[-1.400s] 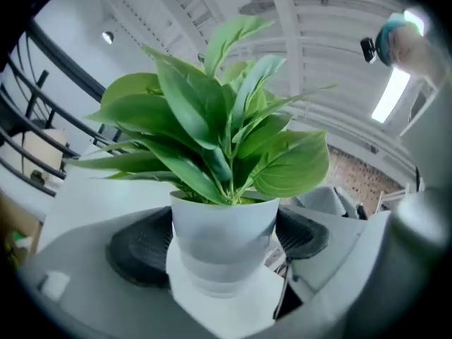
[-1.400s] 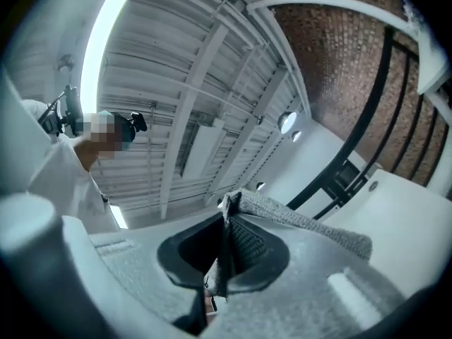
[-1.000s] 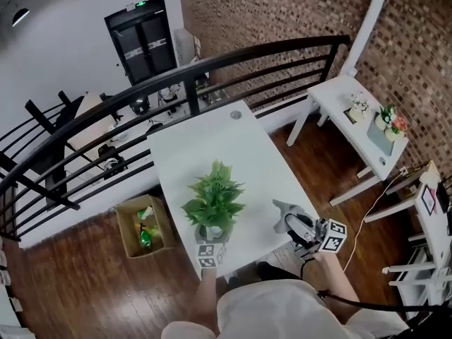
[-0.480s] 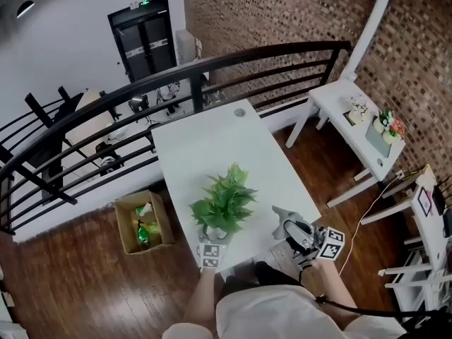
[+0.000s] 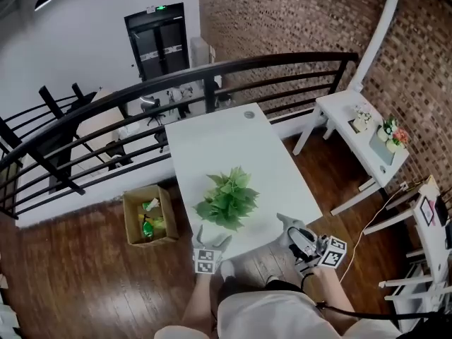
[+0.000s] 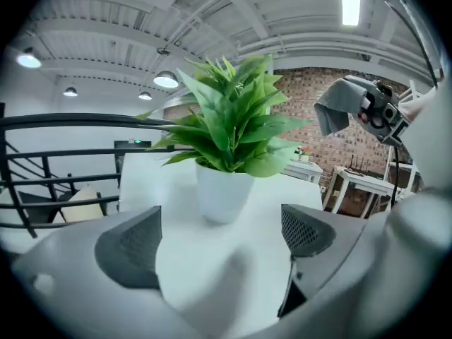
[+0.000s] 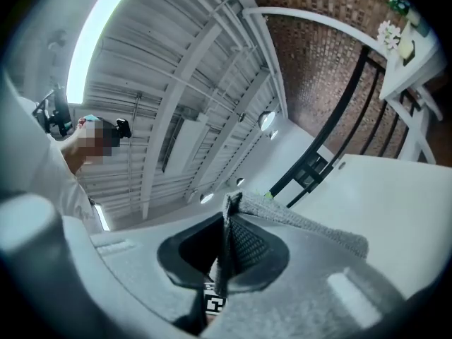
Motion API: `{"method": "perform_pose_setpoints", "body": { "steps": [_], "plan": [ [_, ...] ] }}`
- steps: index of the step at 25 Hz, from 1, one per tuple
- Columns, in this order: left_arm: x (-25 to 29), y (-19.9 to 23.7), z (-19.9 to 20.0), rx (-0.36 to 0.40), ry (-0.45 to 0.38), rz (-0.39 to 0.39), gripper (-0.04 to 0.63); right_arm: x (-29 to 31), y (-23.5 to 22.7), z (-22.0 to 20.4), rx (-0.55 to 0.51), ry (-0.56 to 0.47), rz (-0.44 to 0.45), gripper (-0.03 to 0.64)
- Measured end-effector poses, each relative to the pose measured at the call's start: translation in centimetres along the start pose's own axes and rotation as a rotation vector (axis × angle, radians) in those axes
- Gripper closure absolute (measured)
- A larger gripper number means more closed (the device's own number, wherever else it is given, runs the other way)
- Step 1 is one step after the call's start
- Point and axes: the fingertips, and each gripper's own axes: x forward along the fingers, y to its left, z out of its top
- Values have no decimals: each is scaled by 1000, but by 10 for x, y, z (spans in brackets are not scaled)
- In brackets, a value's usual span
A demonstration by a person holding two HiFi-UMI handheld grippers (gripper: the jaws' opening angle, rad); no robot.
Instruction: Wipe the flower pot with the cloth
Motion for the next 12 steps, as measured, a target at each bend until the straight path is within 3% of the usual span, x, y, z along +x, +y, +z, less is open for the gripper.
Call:
{"method": "perform_pose_setpoints", "body": {
  "steps": [3, 5, 9, 12],
  "plan": [
    [-40, -5, 12, -32, -40, 79, 54, 1, 0, 15, -37, -12, -1, 620],
    [-69, -24, 29, -41, -95, 124, 54, -13, 6, 25, -123, 2, -31, 620],
    [-144, -77, 60, -40, -186, 174, 54, -46, 52, 21, -322, 70, 56, 620],
    [-193, -137, 84, -44, -258, 200, 57, -85, 73, 20, -433, 163, 32, 620]
  ]
}}
